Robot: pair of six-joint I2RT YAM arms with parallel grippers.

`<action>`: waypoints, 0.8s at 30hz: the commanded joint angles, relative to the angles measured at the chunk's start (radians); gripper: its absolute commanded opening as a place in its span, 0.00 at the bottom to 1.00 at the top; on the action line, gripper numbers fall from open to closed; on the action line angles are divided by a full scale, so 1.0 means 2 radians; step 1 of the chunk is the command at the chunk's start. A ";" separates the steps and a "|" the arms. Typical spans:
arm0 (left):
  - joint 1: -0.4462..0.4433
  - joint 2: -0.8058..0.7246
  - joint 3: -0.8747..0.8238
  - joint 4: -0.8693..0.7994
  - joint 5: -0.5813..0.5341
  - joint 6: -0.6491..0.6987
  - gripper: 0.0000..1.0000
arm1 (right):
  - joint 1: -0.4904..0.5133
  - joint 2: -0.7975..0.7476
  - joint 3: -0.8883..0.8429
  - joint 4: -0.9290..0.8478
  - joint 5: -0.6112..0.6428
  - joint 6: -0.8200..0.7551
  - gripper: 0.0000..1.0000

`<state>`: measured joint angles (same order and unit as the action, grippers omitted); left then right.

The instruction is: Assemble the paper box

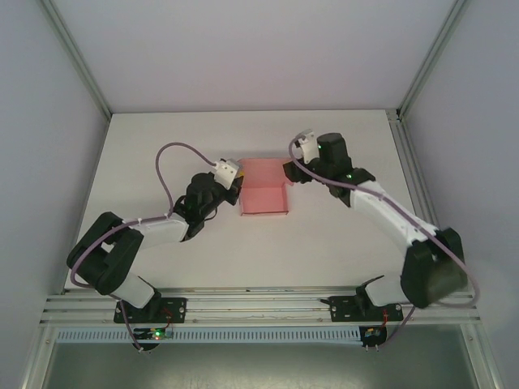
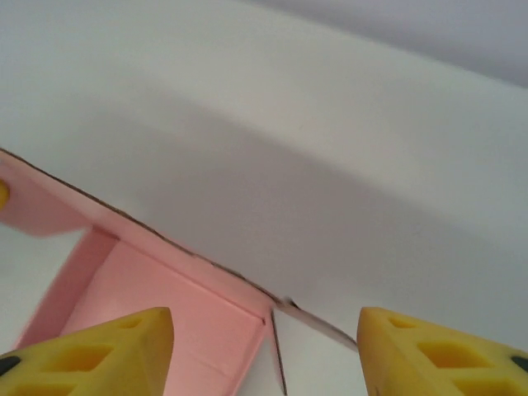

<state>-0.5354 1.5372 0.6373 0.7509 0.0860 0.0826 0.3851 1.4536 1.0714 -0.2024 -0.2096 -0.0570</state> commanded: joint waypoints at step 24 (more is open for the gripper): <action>0.015 0.058 0.082 -0.035 -0.037 -0.085 0.00 | 0.044 0.112 0.094 -0.107 0.035 0.034 0.00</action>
<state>-0.4946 1.6321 0.7483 0.6773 0.0734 0.0246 0.4080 1.6955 1.2751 -0.4801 -0.2501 -0.1123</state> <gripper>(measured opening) 0.051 0.061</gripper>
